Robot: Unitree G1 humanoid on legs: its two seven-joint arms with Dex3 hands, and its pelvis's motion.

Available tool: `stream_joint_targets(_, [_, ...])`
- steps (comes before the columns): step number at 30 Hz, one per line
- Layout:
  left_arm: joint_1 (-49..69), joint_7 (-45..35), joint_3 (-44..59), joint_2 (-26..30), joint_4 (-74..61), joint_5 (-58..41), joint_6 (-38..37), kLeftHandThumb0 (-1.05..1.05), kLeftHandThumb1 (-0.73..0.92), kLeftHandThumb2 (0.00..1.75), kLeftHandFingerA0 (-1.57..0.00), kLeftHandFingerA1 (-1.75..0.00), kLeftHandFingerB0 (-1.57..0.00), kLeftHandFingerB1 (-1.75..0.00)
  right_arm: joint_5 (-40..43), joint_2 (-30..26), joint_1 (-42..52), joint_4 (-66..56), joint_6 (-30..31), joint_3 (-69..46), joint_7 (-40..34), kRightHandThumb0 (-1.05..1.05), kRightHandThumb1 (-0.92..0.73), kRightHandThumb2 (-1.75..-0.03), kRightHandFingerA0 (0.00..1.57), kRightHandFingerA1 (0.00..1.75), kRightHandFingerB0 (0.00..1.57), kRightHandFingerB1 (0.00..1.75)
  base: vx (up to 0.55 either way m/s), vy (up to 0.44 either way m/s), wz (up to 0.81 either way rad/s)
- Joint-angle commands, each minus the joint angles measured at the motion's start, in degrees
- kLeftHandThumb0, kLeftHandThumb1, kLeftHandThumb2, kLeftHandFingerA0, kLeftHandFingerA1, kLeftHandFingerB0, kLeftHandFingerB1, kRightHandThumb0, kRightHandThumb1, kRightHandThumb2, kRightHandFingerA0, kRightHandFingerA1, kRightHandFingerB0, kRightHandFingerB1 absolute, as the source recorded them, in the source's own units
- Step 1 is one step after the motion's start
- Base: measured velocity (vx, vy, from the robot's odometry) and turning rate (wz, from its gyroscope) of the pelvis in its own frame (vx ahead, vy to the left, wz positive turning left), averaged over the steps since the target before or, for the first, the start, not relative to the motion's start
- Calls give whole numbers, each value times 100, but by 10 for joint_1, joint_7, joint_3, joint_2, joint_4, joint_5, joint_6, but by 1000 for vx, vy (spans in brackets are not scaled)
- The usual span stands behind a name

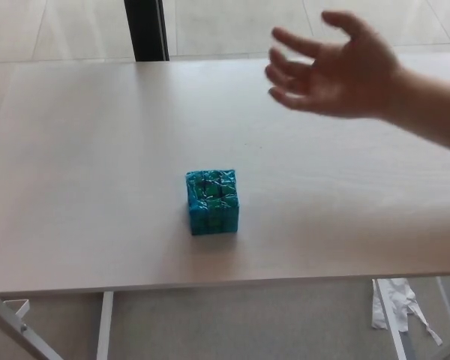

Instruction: The robot uses its right hand to pick up a cube kept in the middle of the desk infront of it and hands it to a person

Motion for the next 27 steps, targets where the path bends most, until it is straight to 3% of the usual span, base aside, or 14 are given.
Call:
stream_joint_targets(1, [-3,-7,1,16,0,-4,-13,-50,63,59,-56,-57,-56,-42,132,33,6,-311,4,-47,29,-72,-44,-83,69,64,41,47,0,0,0])
stream_joint_targets(4, [-4,-9,6,15,1,-10,-9,-51,62,59,-56,-58,-56,-42,169,50,-9,-422,7,-40,33,-67,-42,-80,61,54,45,47,0,0,0])
stream_joint_targets(9, [-6,-9,4,15,2,-7,-9,-51,62,59,-58,-60,-57,-43,181,50,-33,-602,24,5,23,-69,-42,-81,63,53,48,48,0,0,0])
stream_joint_targets(10, [-7,-9,4,15,2,-7,-10,-51,62,59,-57,-57,-57,-42,155,44,-62,-654,36,37,7,-66,-55,-58,57,40,49,35,0,0,0])
stream_joint_targets(11, [-6,-9,4,15,2,-7,-12,-51,62,59,-57,-57,-57,-42,120,40,-95,-701,49,73,-11,-66,-55,-58,57,40,49,35,0,0,0])
stream_joint_targets(14, [-4,-8,5,16,2,-8,-13,-50,62,59,-55,-54,-57,-42,102,42,-155,-723,65,130,8,-61,-61,-58,49,47,40,35,0,0,0])
stream_joint_targets(15, [-5,-7,3,16,3,-6,-13,-51,63,59,-54,-55,-57,-42,87,51,-191,-733,84,165,8,-56,-43,-86,43,61,25,48,0,0,0])
stream_joint_targets(16, [-5,-7,2,16,3,-5,-12,-51,62,59,-56,-55,-57,-42,71,65,-227,-743,105,200,7,-56,-43,-87,44,61,26,48,0,0,0])
stream_joint_targets(17, [-6,-6,2,16,2,-4,-10,-52,63,58,-63,-65,-57,-41,45,77,-253,-748,121,229,7,-60,-57,-58,43,46,36,34,0,0,0])
stream_joint_targets(19, [-8,-5,-1,16,2,-2,-9,-52,63,58,-63,-65,-57,-41,33,81,-262,-754,131,241,9,-60,-57,-58,43,46,36,34,0,0,0])
stream_joint_targets(20, [-7,-7,-1,16,2,-2,-12,-51,62,59,-59,-61,-57,-43,7,96,-289,-757,152,272,12,-71,-46,-85,39,52,32,44,0,0,0])
stream_joint_targets(21, [-7,-7,-1,16,2,-2,-13,-51,62,59,-58,-59,-57,-42,-11,107,-310,-758,167,295,15,-69,-56,-58,41,45,42,33,0,0,0])
stream_joint_targets(27, [-9,-5,-5,16,3,2,-11,-52,61,59,-59,-59,-56,-42,-131,148,-377,-719,178,399,48,-69,-58,-59,34,46,37,33,0,0,0])
